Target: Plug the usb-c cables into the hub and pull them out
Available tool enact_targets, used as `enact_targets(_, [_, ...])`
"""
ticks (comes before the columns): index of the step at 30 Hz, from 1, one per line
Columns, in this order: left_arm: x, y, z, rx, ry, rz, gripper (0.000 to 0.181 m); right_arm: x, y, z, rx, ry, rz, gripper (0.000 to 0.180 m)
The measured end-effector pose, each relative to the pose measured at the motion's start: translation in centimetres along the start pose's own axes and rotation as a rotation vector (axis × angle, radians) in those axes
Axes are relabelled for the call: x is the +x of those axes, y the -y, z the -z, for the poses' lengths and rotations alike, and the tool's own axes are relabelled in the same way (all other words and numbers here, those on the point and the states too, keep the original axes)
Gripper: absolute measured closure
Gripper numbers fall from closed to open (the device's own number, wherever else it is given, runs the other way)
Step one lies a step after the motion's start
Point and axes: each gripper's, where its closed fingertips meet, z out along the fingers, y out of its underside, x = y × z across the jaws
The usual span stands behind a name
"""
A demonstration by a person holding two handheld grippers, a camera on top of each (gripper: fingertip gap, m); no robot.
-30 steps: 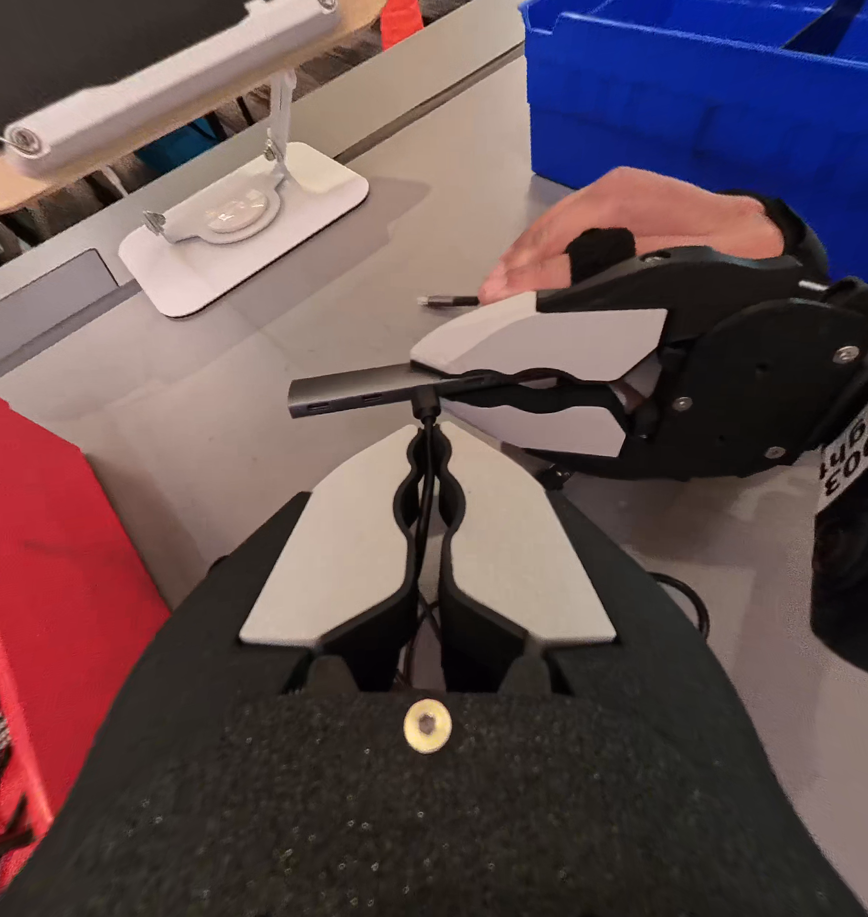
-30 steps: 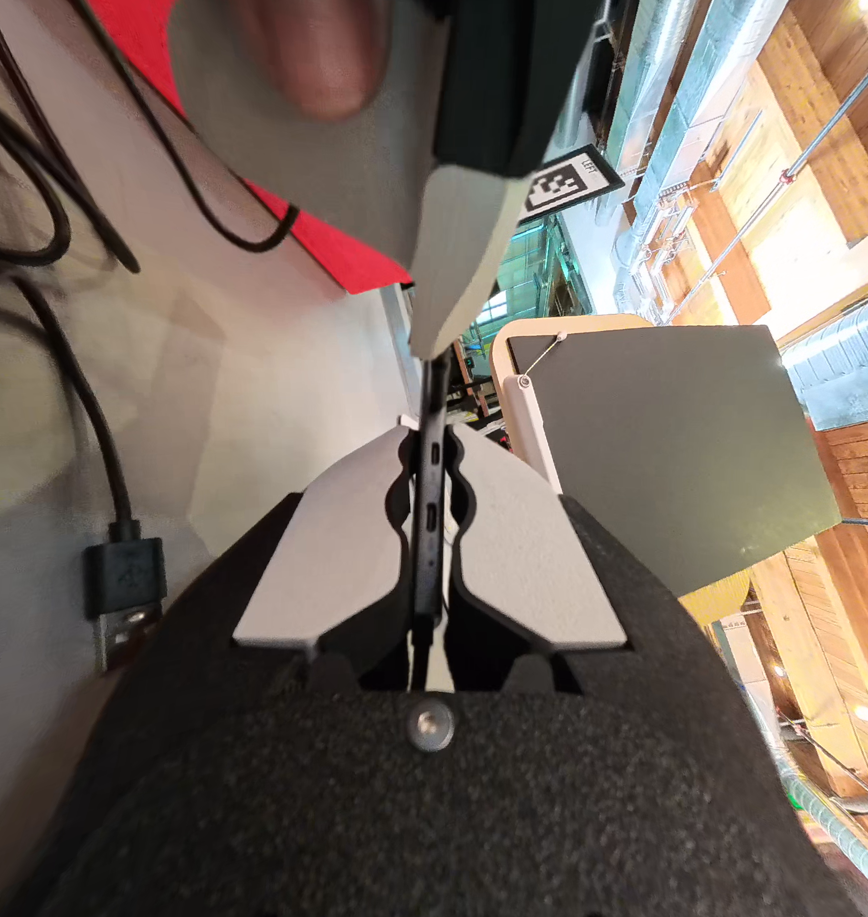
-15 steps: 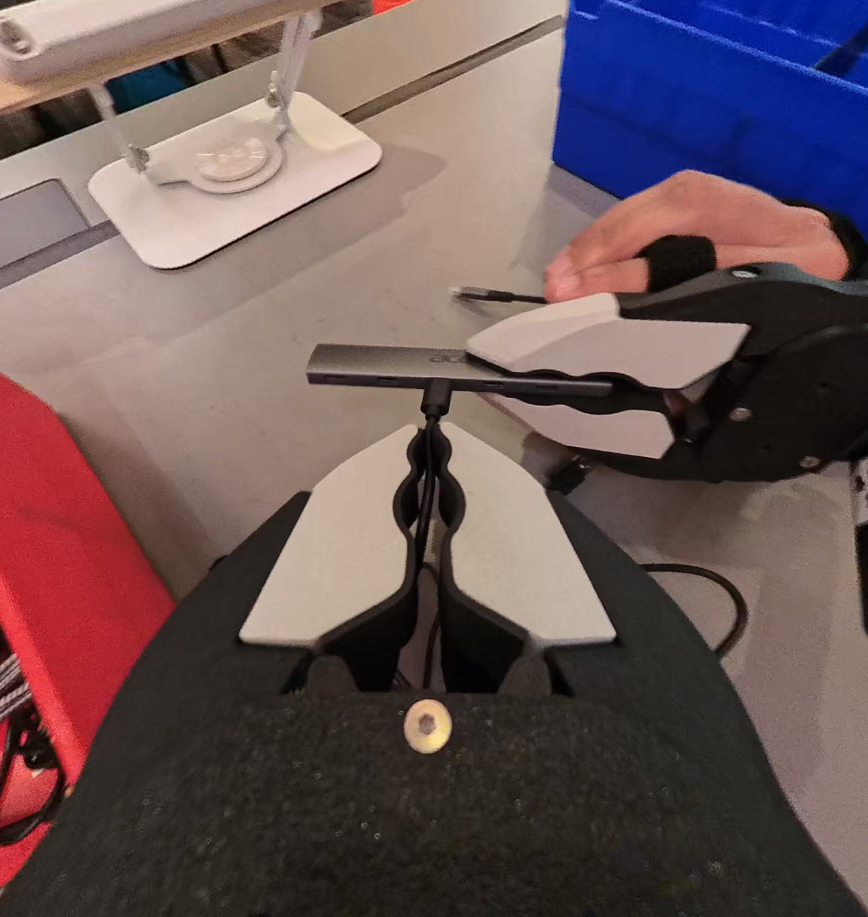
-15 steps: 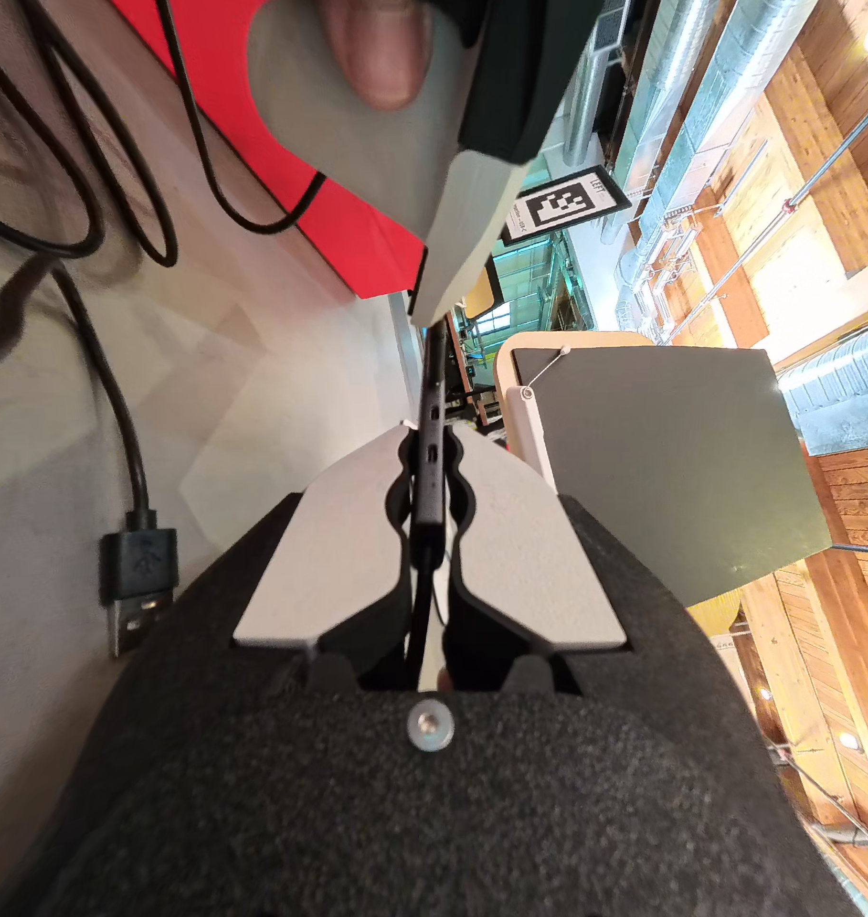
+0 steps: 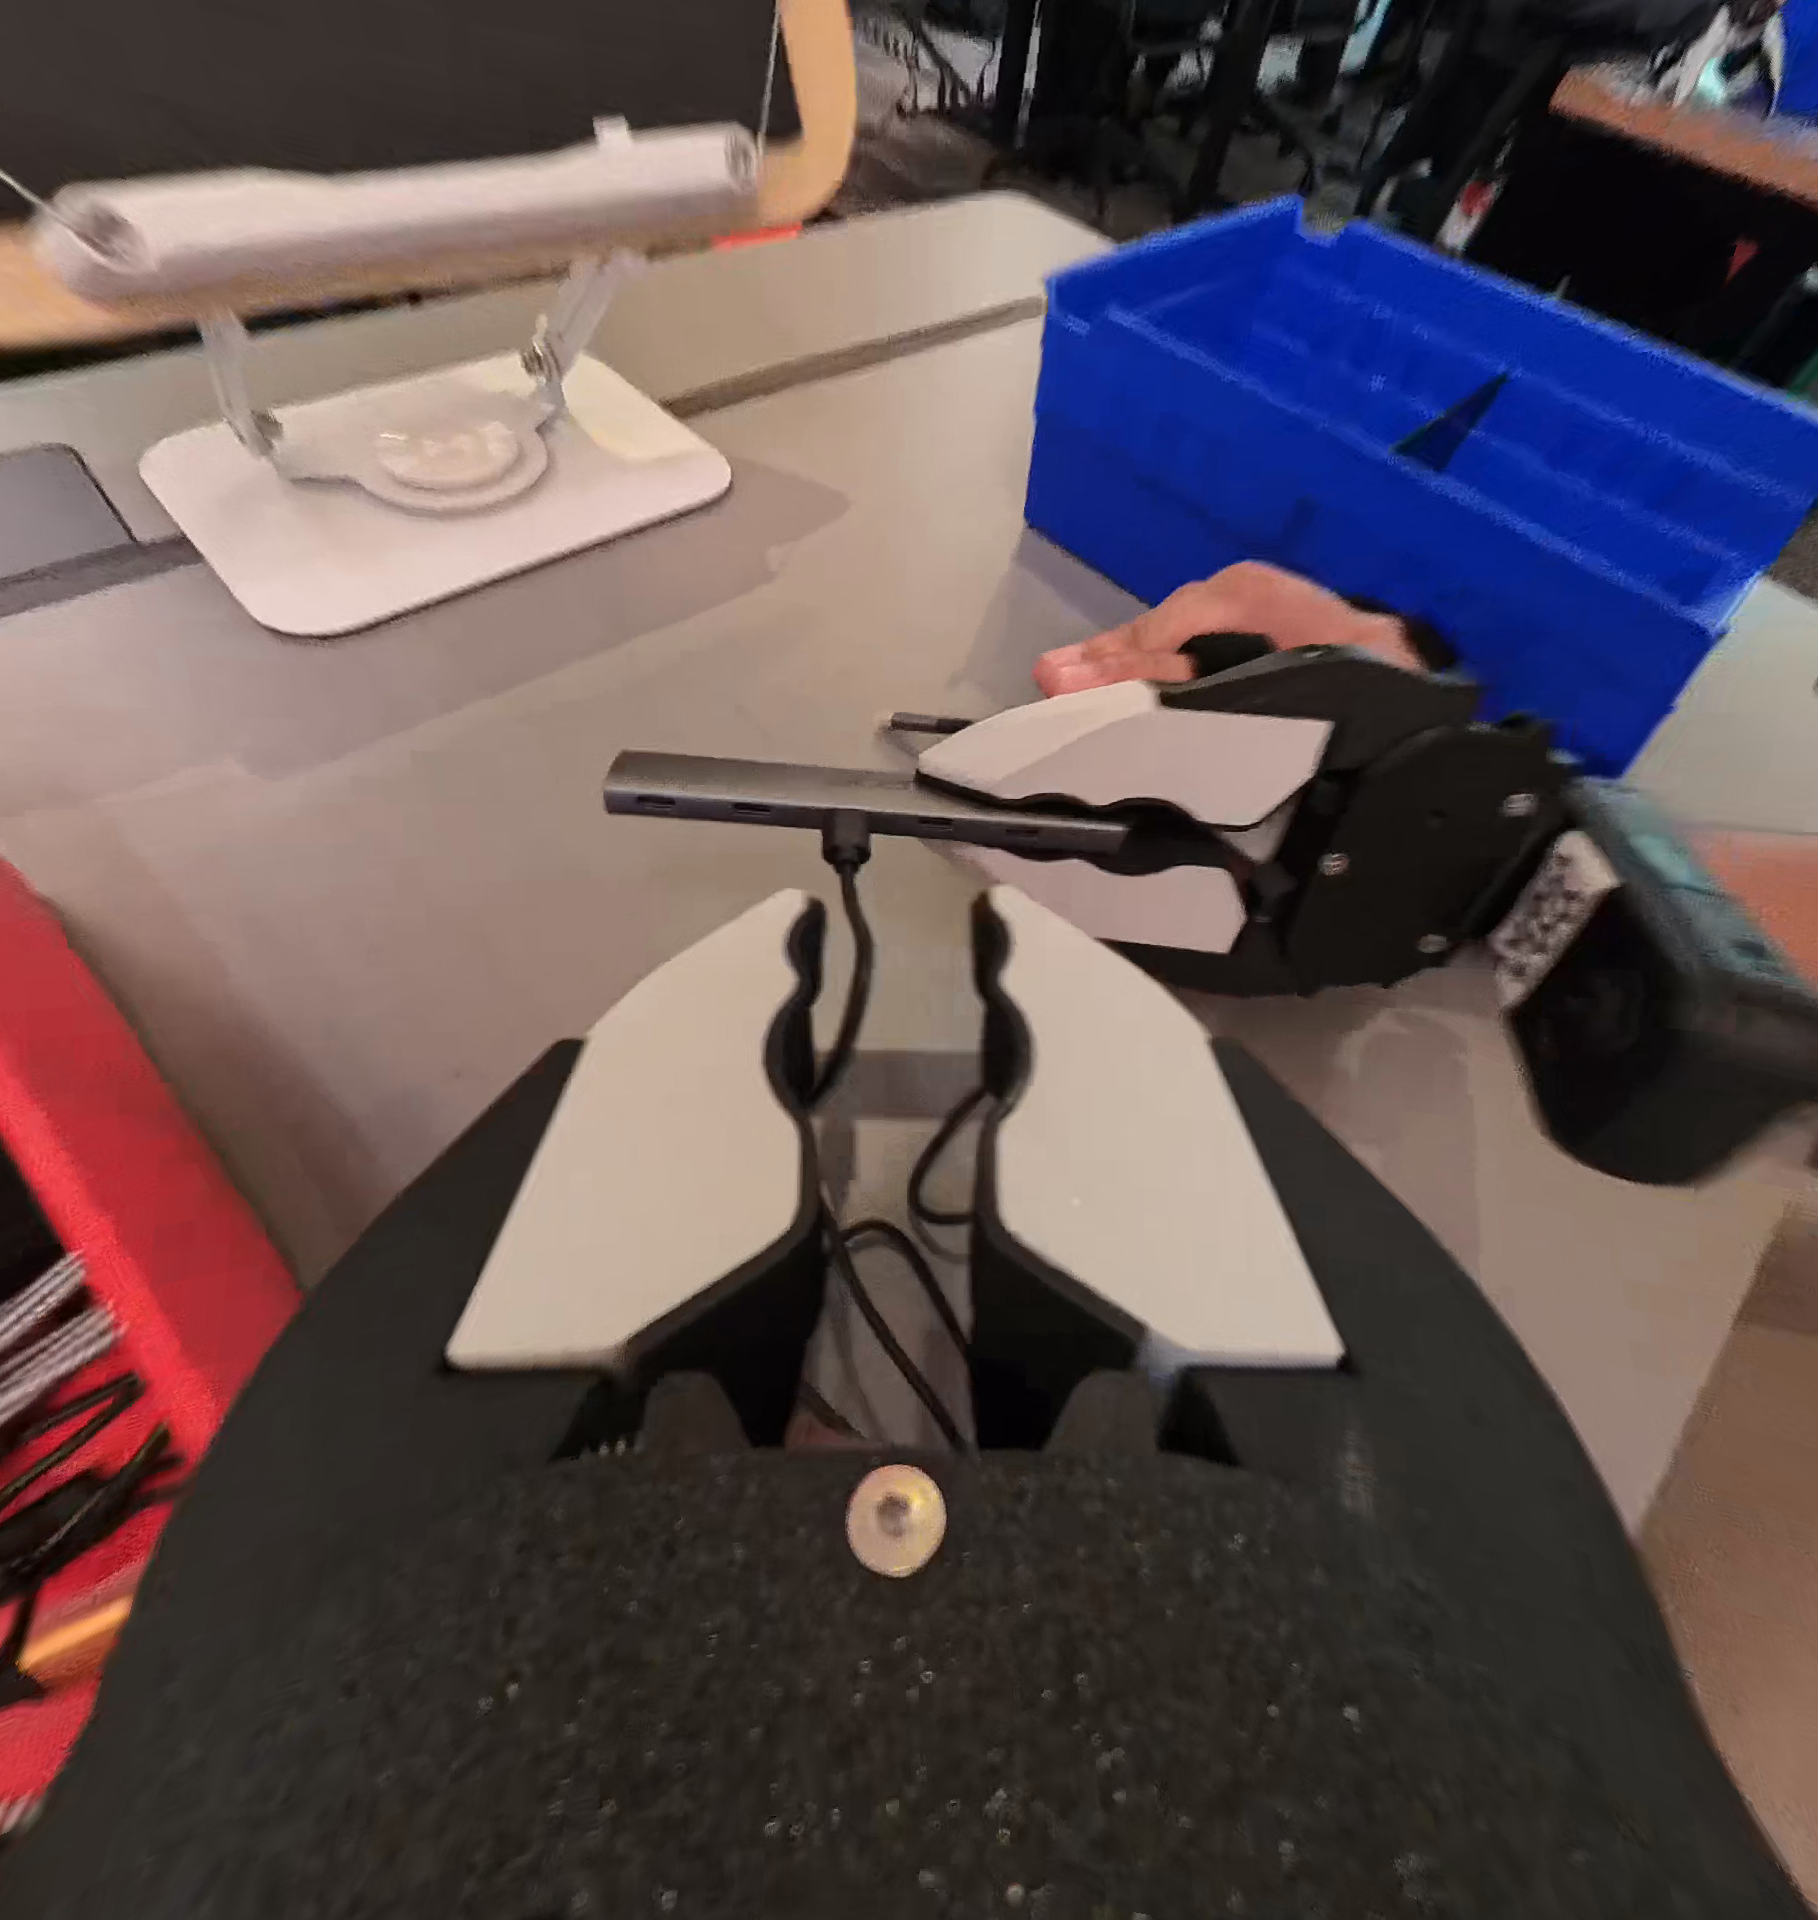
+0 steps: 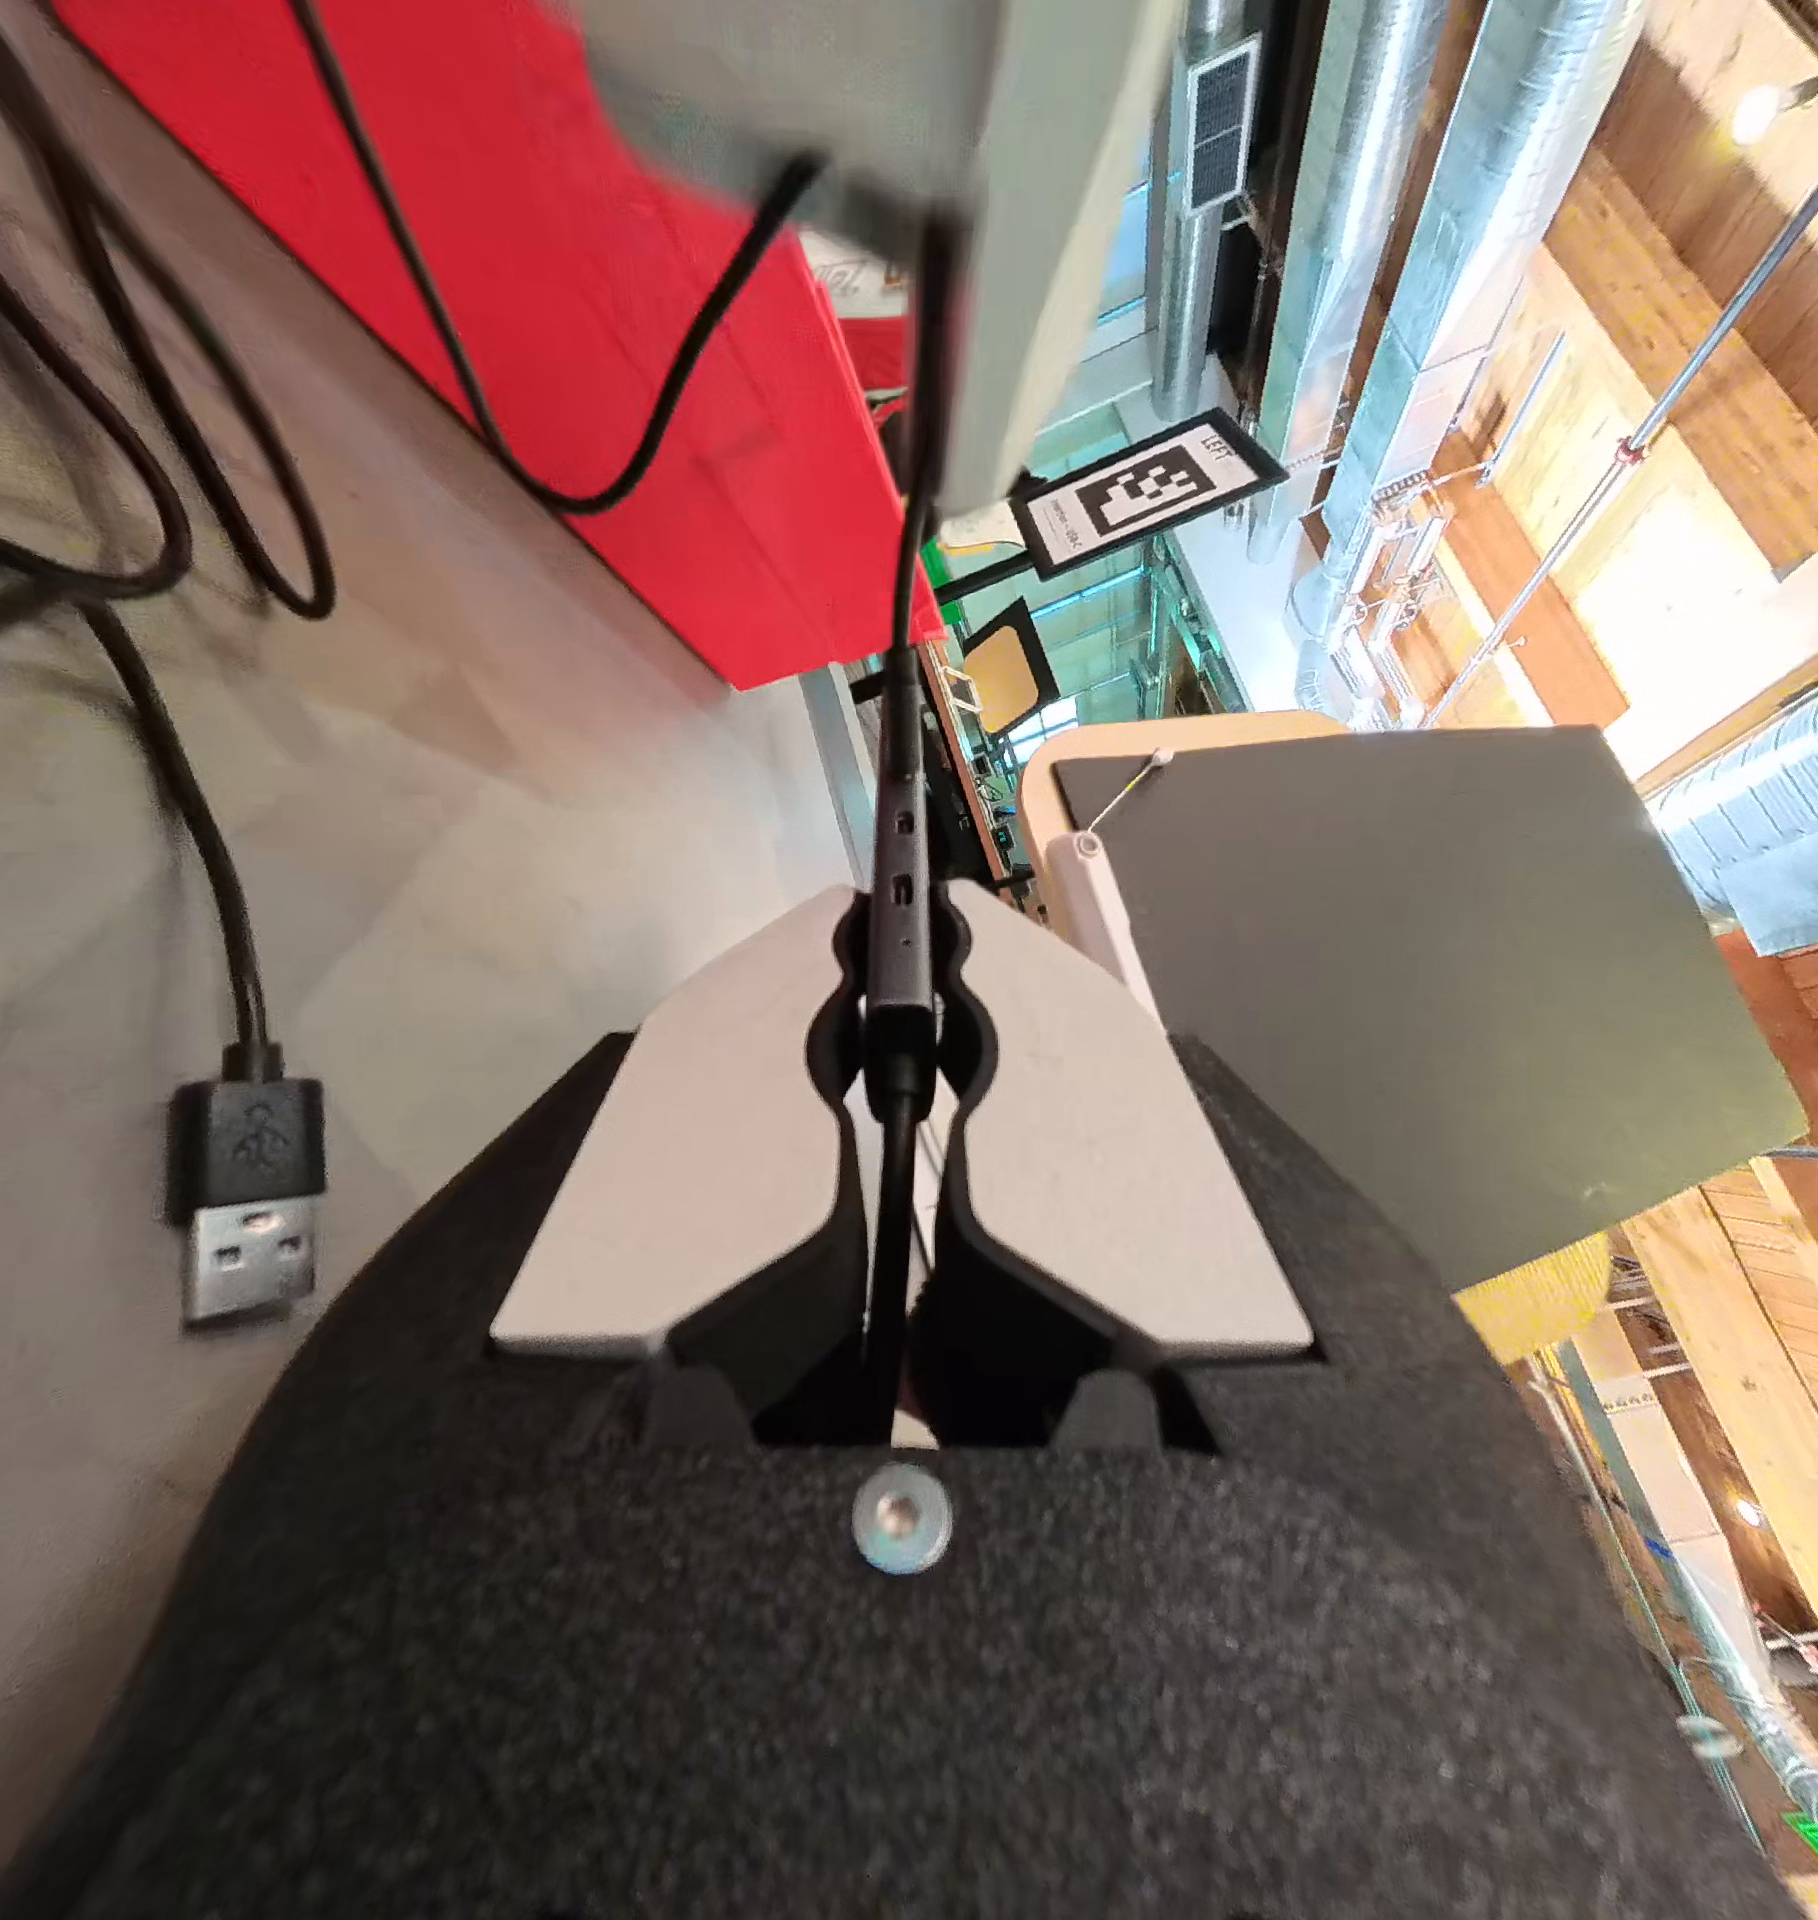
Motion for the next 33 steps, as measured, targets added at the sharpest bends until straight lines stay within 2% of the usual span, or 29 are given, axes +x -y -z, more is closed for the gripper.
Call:
enact_targets(2, [0.8, 0.3, 3.0, 0.041, 0.038, -0.010, 0.144, -0.3, -0.7, -0.1, -0.013, 0.008, 0.005, 0.170])
enact_targets(4, [2.4, -1.3, 6.1, 0.056, 0.029, 0.009, 0.143, -0.3, -1.1, -0.3, -0.016, 0.011, -0.004, 0.170])
enact_targets(9, [5.9, -12.1, 10.8, -0.028, -0.014, 0.155, 0.145, 0.2, -1.5, -0.8, -0.024, -0.001, -0.038, 0.170])
enact_targets(11, [6.8, -14.4, 11.9, -0.111, -0.065, 0.224, 0.141, 0.6, -1.8, -0.9, -0.030, -0.010, -0.066, 0.170])
enact_targets(15, [5.4, -12.9, 13.1, -0.012, -0.053, 0.191, 0.141, 1.4, -2.6, -1.0, -0.054, -0.033, -0.118, 0.170])
enact_targets(20, [4.5, -13.5, 13.0, -0.033, -0.045, 0.168, 0.131, 1.3, -2.8, -1.1, -0.063, -0.028, -0.116, 0.170])
enact_targets(27, [4.7, -12.4, 12.9, 0.034, -0.096, 0.097, 0.132, 1.1, -2.8, -1.2, -0.067, -0.019, -0.118, 0.170])
enact_targets(30, [3.8, -11.0, 14.1, 0.057, -0.147, -0.005, 0.133, 1.4, -2.9, -1.1, -0.067, -0.030, -0.145, 0.170])
enact_targets(33, [-0.5, -9.3, 15.8, -0.063, -0.105, -0.221, 0.146, 1.7, -3.0, -1.0, -0.059, -0.034, -0.175, 0.170])
